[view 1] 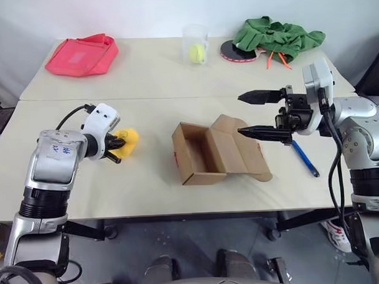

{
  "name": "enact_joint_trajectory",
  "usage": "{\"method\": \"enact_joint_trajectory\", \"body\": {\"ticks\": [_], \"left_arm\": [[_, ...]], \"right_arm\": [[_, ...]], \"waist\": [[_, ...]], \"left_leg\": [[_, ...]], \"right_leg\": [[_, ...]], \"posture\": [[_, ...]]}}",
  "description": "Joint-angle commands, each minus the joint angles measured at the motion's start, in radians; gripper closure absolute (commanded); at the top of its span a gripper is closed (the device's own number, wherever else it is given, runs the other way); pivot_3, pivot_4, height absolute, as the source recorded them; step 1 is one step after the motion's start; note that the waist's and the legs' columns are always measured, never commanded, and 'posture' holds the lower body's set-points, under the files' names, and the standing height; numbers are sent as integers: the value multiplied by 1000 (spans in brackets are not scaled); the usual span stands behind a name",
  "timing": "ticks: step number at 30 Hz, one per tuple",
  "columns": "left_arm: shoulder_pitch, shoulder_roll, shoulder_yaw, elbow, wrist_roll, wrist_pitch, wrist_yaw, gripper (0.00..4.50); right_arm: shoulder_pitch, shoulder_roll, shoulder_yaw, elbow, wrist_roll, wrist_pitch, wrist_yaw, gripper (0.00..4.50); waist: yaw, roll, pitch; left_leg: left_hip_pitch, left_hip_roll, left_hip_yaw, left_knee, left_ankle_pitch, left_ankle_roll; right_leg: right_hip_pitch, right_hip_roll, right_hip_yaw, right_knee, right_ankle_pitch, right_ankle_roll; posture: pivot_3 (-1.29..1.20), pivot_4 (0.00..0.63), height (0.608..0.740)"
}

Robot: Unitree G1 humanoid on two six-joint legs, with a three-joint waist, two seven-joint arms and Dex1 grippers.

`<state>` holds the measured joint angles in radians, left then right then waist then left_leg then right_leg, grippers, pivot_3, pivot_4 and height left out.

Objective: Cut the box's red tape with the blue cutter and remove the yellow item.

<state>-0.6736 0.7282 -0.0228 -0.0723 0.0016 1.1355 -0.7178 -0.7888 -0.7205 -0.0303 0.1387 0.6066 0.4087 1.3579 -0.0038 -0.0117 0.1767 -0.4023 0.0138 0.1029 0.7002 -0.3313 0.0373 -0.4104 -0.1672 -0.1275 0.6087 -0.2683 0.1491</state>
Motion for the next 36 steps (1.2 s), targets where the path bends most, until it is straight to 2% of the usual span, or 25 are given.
{"method": "enact_joint_trajectory", "body": {"ticks": [1,10,15,21,26,31,36], "left_arm": [[33,36,-1,-34,-24,61,8,2933],[-19,111,73,-145,-140,171,-2,52],[-4,147,191,-243,-221,210,-14,6],[-20,121,331,-262,-340,173,-33,6],[16,90,424,-291,-441,-46,-101,6],[73,66,515,-286,-600,-170,-217,6],[245,141,527,-193,-621,-328,-400,6]], "right_arm": [[-37,-4,-4,10,-13,-23,37,0],[-77,-2,-14,49,-30,-32,66,0],[-123,24,-2,88,-38,-39,75,0],[-132,6,-20,114,-57,-53,76,0],[-106,-32,-61,91,-56,-58,54,0],[-21,-89,-111,21,-50,-46,32,0],[174,-216,-176,48,-94,-84,62,0]], "waist": [[-1,0,0],[0,0,0],[0,0,0],[2,0,0],[2,0,0],[1,1,0],[3,1,0]], "left_leg": [[1,0,0,0,0,0],[0,0,1,0,0,0],[0,0,1,0,0,0],[0,0,0,0,0,-1],[0,0,0,0,0,-1],[0,0,0,-1,-1,-2],[0,0,3,-1,-1,-1]], "right_leg": [[0,0,0,0,0,0],[-1,0,2,0,0,0],[-1,0,2,0,0,0],[-1,0,1,0,0,0],[-1,0,1,0,0,0],[-1,0,1,0,0,0],[-1,0,1,-1,0,0]], "posture": [[0,150,740],[0,150,740],[0,150,740],[0,150,740],[0,150,740],[0,150,740],[0,150,740]]}}
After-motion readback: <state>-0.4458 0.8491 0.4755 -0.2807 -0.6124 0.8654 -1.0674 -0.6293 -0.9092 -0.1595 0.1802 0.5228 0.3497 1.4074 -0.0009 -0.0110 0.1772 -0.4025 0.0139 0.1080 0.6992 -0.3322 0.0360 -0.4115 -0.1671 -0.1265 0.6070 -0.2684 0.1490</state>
